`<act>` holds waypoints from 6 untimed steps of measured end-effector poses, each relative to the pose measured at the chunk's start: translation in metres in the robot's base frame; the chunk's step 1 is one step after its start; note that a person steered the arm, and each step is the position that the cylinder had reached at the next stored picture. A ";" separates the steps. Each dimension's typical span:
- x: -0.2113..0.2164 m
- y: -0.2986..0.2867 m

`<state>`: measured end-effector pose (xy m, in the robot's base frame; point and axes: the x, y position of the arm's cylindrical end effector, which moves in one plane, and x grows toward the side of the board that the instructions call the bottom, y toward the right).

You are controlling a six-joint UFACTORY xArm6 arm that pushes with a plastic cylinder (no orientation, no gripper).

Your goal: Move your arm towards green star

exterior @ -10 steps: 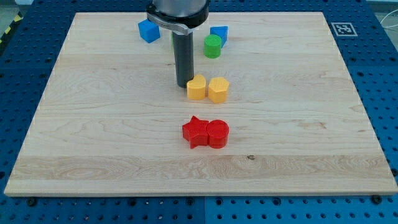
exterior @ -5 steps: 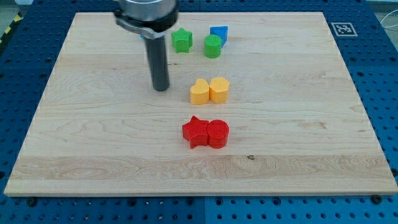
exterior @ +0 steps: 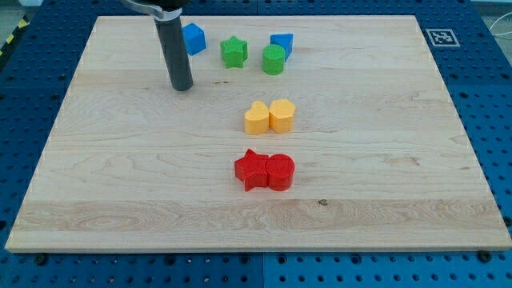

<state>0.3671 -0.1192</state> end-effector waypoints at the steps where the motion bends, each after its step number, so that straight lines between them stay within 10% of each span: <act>1: -0.001 0.011; 6: -0.085 0.031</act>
